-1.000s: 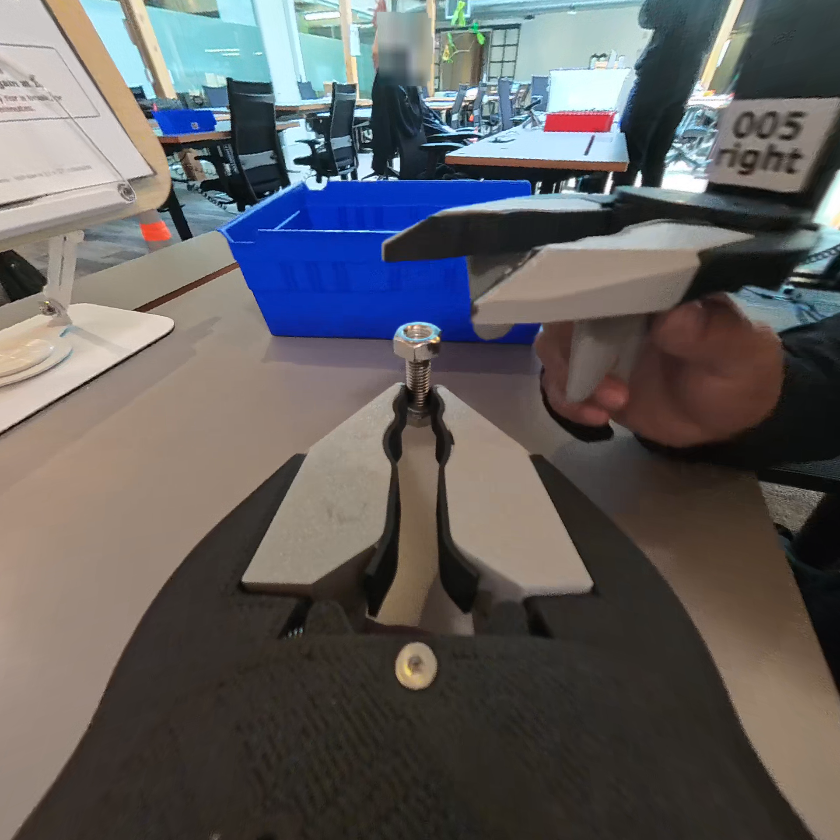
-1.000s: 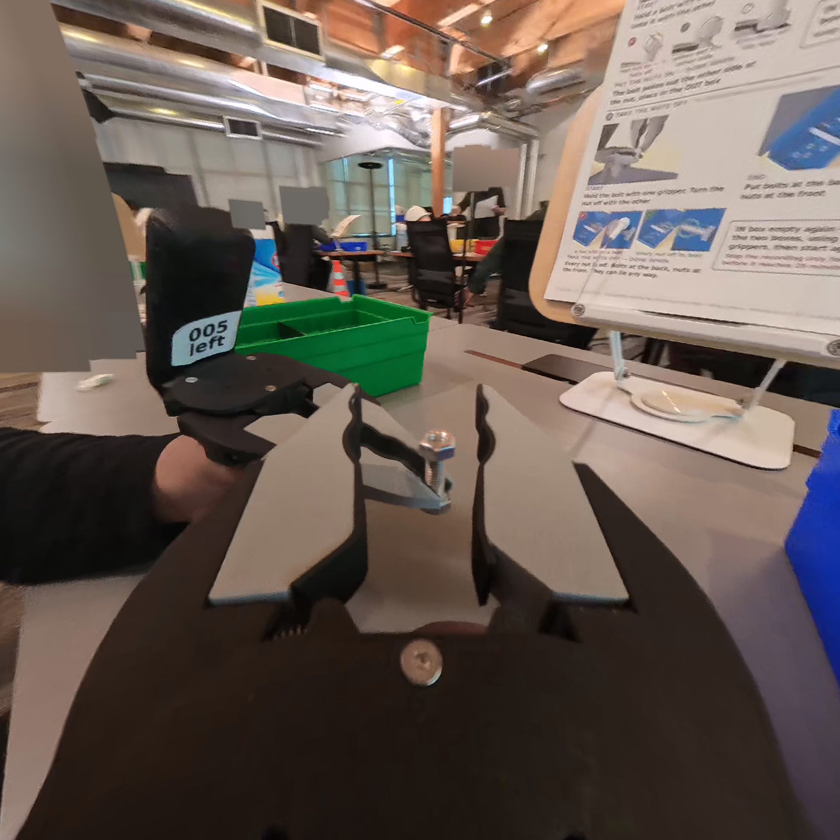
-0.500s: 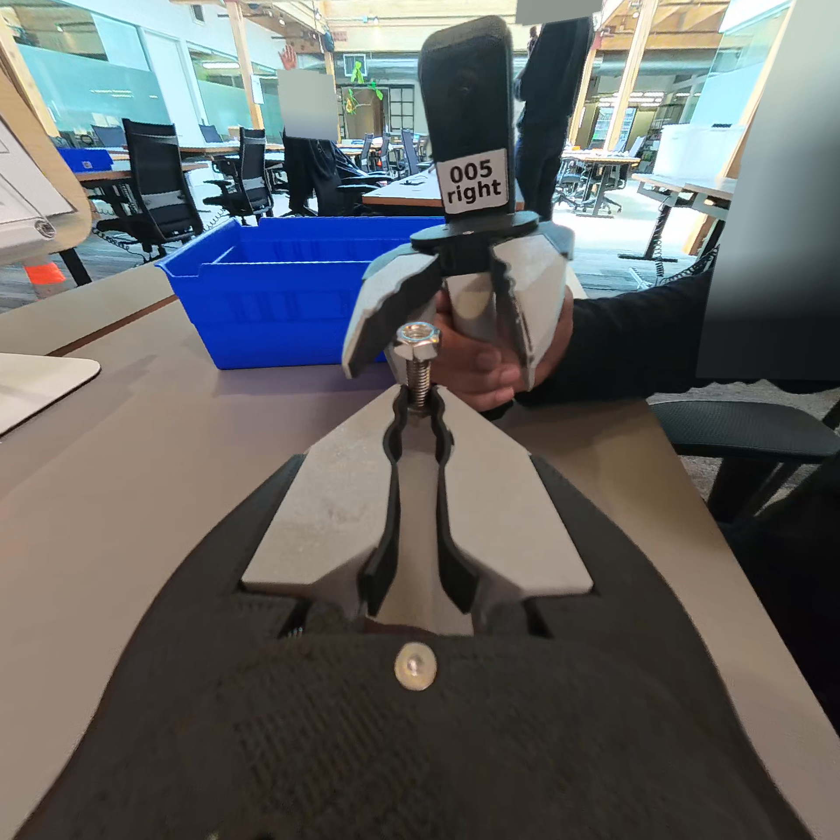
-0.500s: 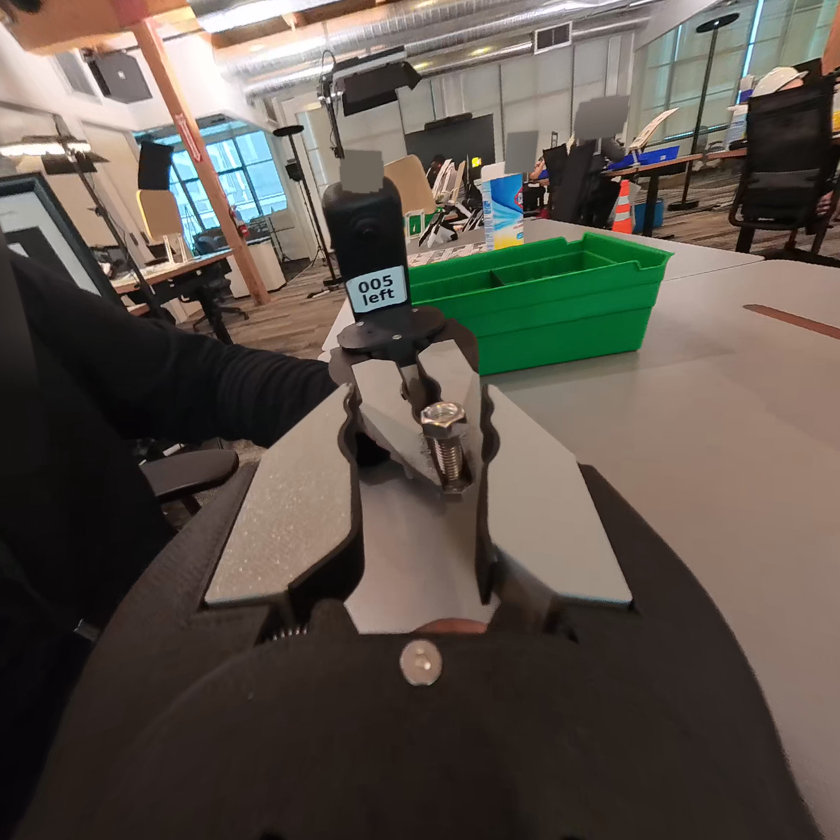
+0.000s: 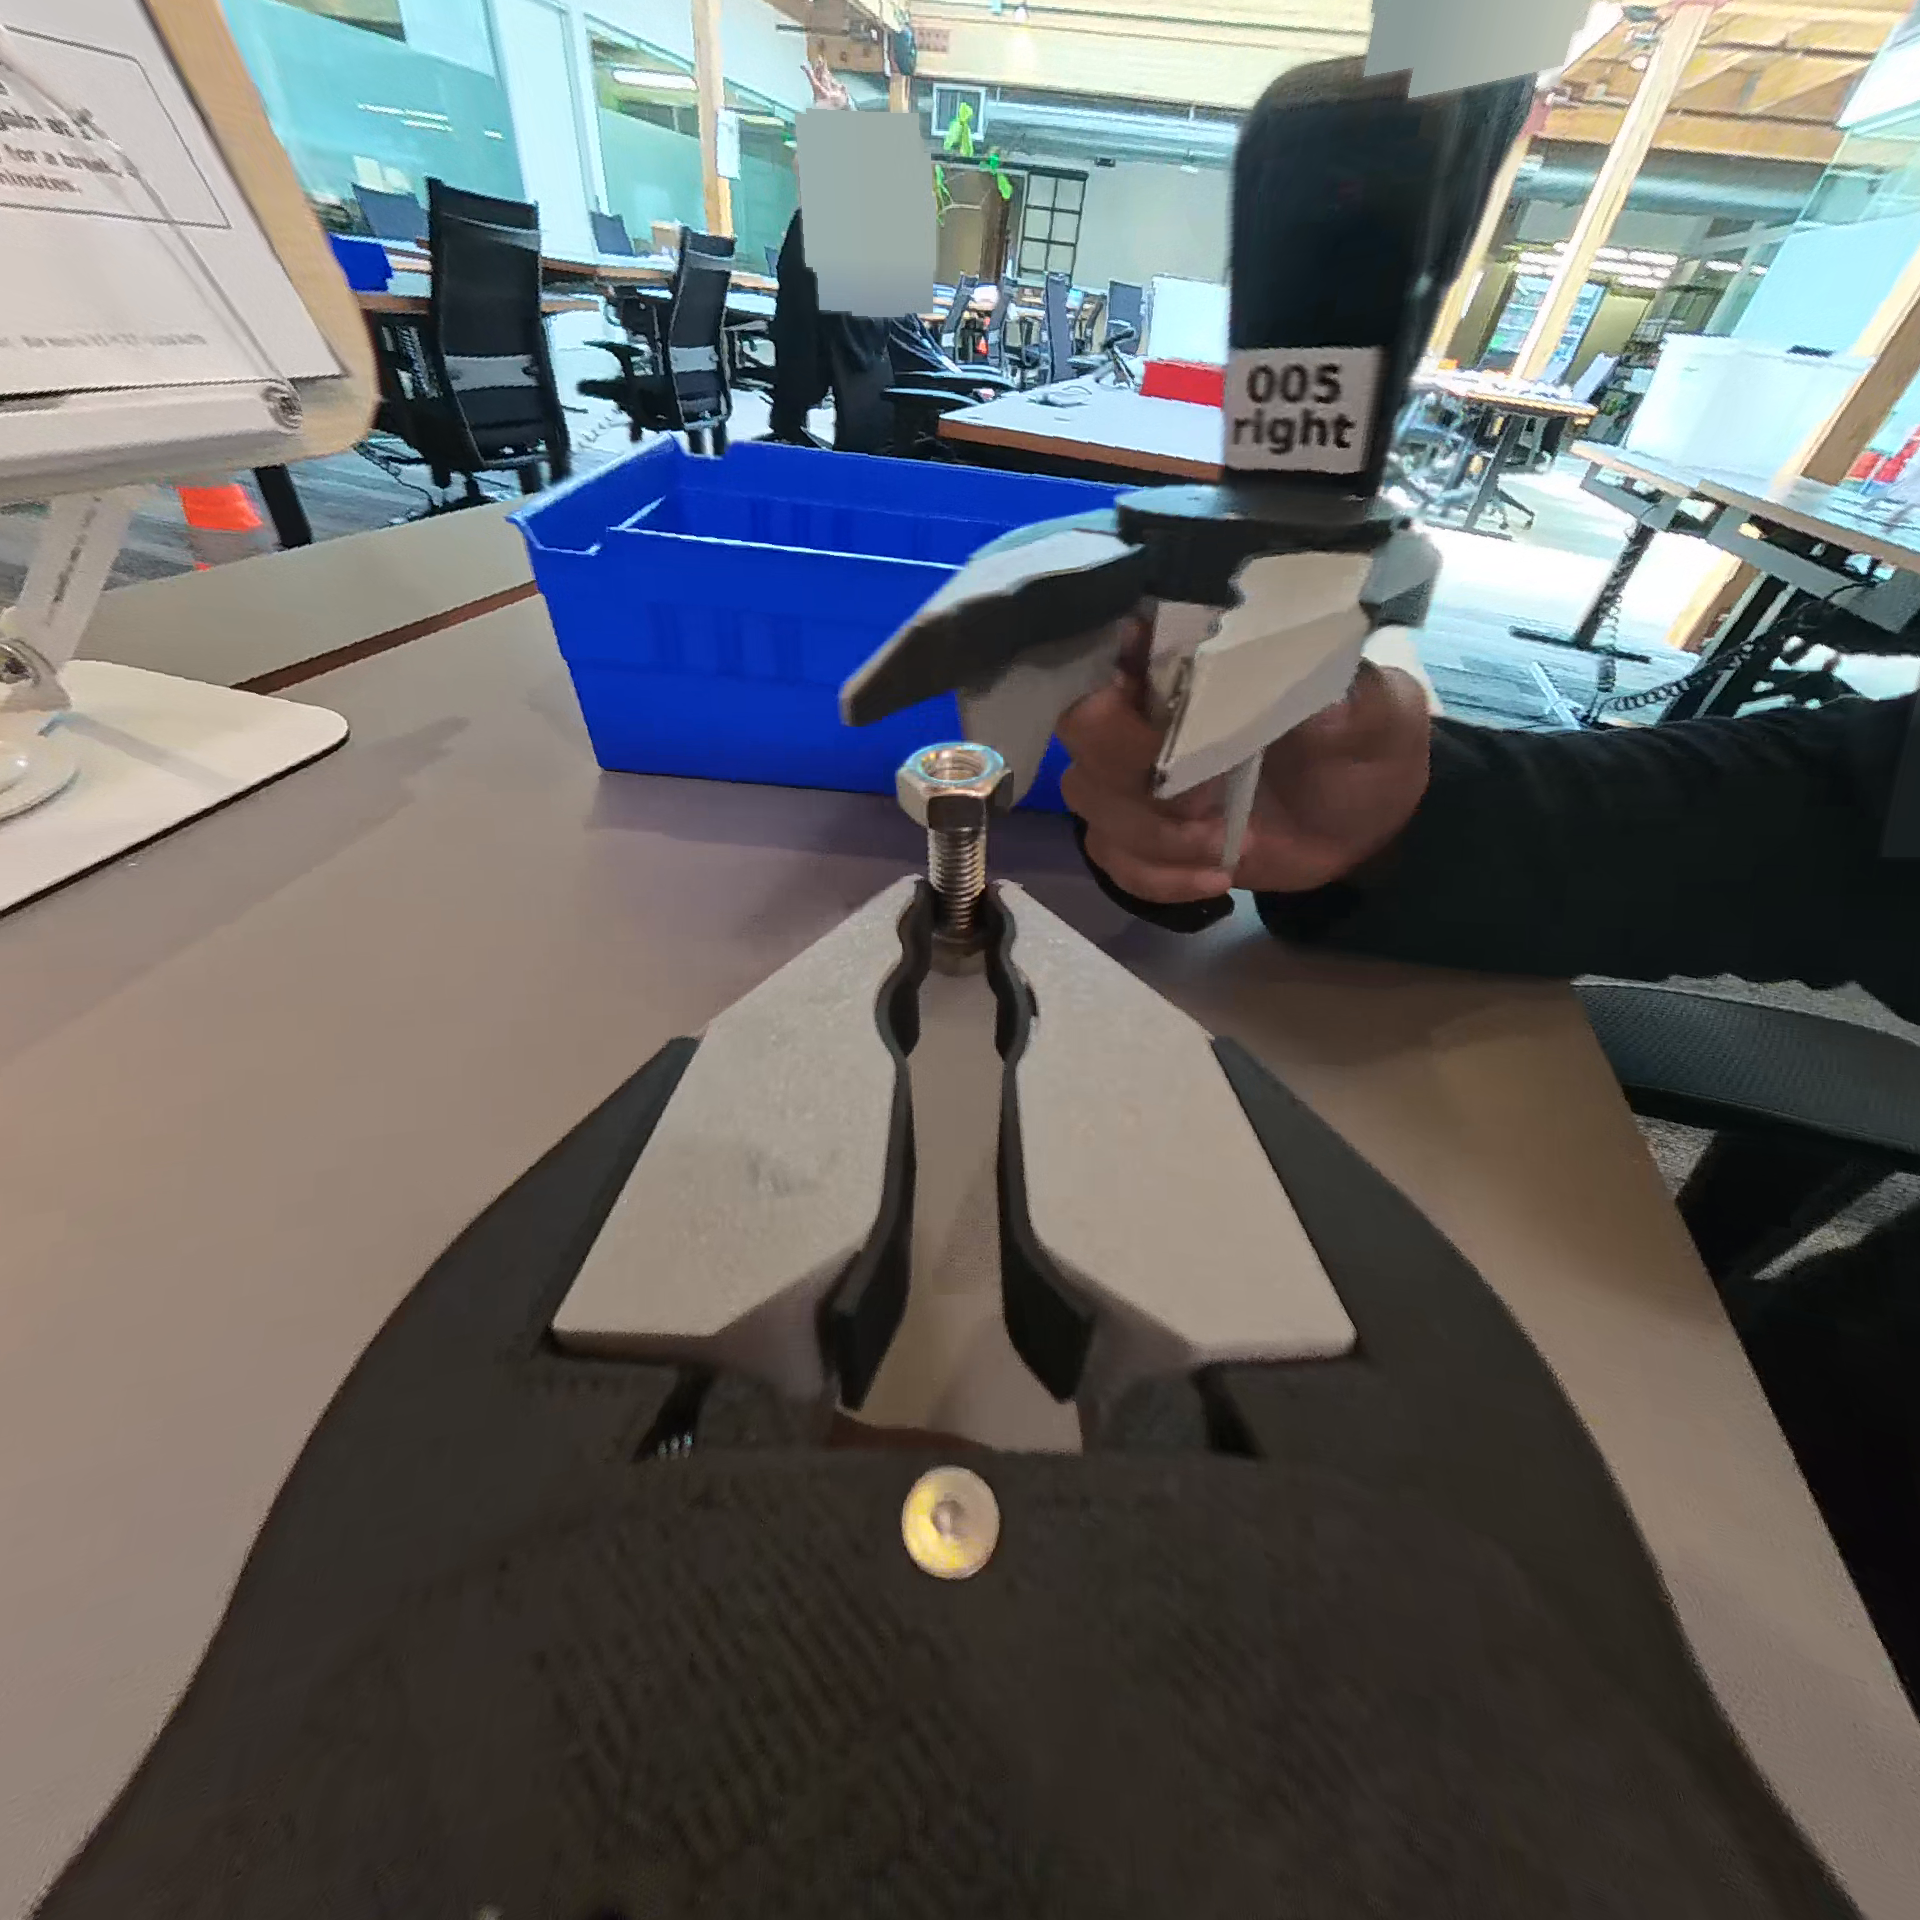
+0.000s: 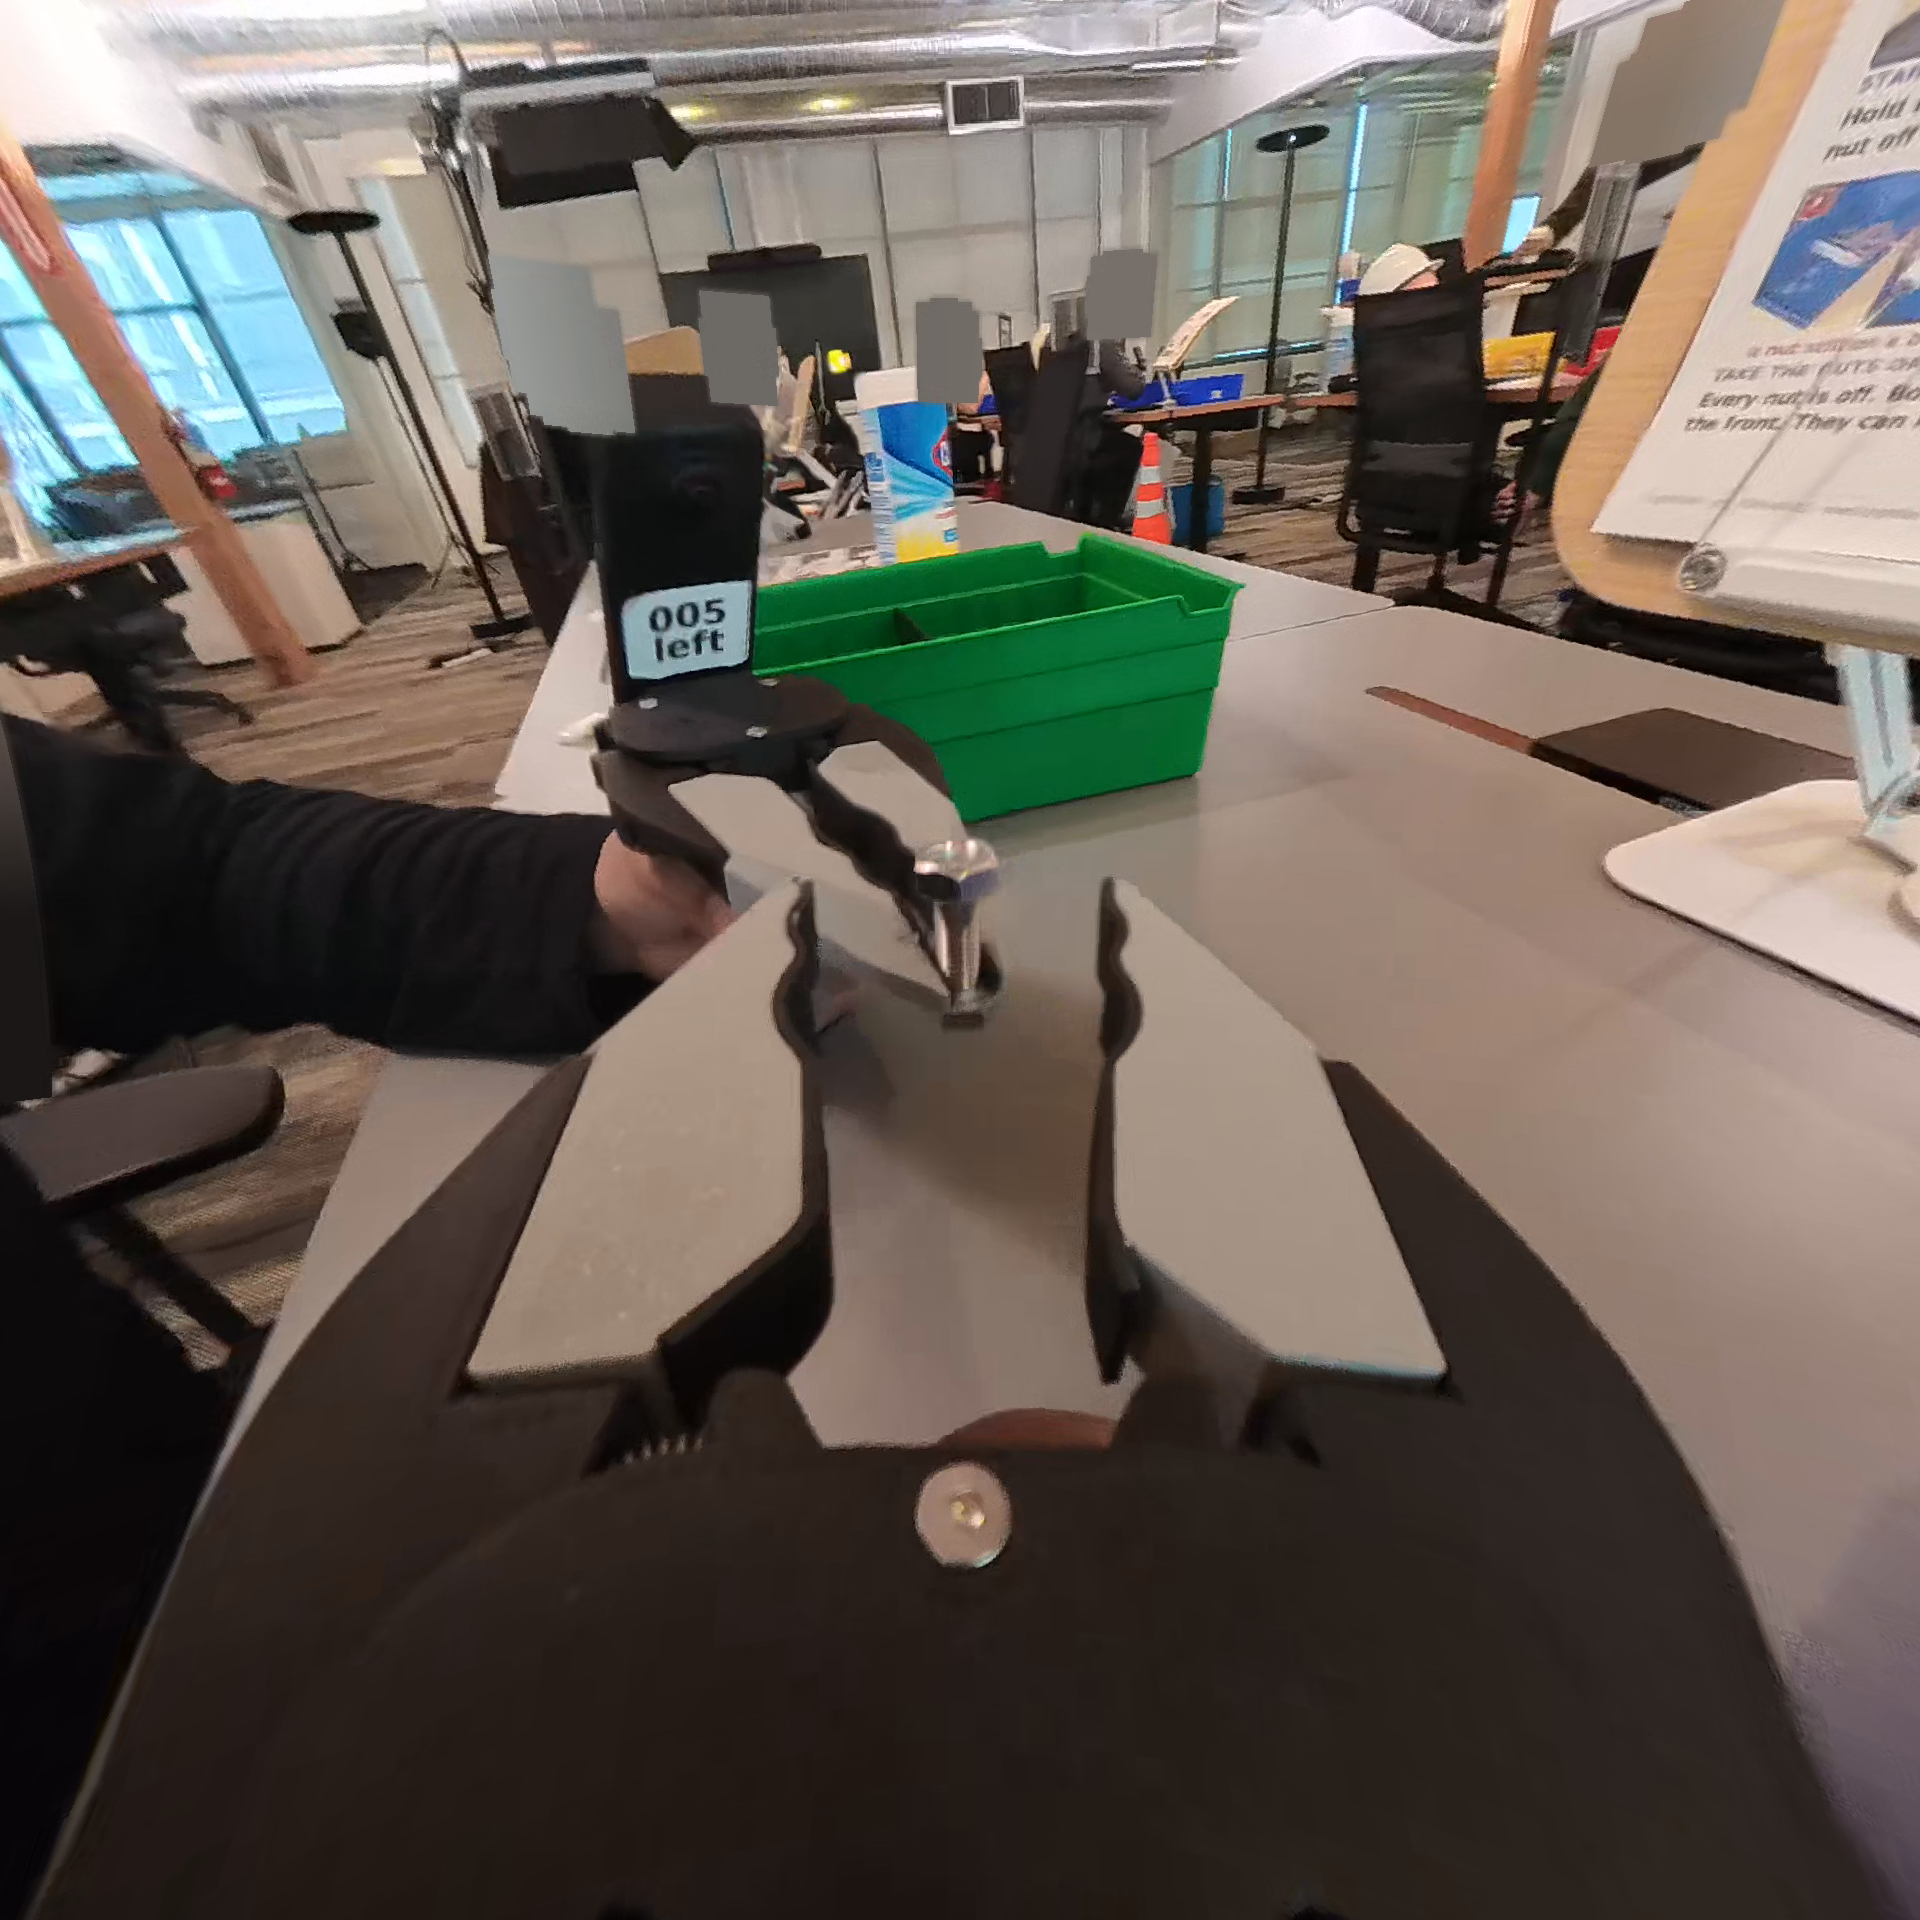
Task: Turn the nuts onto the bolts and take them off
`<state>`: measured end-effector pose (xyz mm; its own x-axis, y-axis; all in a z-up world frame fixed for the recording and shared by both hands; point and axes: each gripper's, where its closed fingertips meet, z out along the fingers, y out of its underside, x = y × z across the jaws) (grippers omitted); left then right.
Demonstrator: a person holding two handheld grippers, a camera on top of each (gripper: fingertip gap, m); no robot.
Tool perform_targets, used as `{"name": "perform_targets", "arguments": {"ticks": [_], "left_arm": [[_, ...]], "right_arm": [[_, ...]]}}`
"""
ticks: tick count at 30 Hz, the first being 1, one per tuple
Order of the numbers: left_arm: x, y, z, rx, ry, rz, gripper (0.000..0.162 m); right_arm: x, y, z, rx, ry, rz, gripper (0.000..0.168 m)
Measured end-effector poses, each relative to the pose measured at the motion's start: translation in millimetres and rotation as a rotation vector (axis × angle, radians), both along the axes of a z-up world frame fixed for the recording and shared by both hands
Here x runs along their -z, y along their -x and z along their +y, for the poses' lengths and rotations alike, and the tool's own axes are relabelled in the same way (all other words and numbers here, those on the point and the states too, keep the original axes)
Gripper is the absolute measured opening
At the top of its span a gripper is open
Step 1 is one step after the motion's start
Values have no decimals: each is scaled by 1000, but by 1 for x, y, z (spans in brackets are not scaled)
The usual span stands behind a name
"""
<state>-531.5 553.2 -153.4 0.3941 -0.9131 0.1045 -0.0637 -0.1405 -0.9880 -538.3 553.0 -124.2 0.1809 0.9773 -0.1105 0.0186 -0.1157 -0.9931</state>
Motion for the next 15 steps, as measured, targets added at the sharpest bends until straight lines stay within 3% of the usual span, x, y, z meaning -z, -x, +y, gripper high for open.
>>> {"name": "perform_targets", "arguments": {"ticks": [5,7,8,9,10,13,15], "left_arm": [[3,-4,-2,-12,-25,31,7],[0,6,9,-75,-14,19,7],[-1,14,17,-122,-1,7,7],[-1,20,23,-143,19,0,6],[-1,23,24,-137,32,-1,6],[1,20,22,-117,30,3,6],[3,9,13,-73,30,10,6]], "right_arm": [[3,20,-19,-138,70,2,53],[2,17,-16,-107,55,-4,55],[0,12,-15,-100,46,3,44],[-5,6,-22,-148,43,29,13],[-11,1,-20,-145,61,68,14],[-15,-5,3,-33,112,109,57],[-8,1,8,-16,136,79,61]]}}
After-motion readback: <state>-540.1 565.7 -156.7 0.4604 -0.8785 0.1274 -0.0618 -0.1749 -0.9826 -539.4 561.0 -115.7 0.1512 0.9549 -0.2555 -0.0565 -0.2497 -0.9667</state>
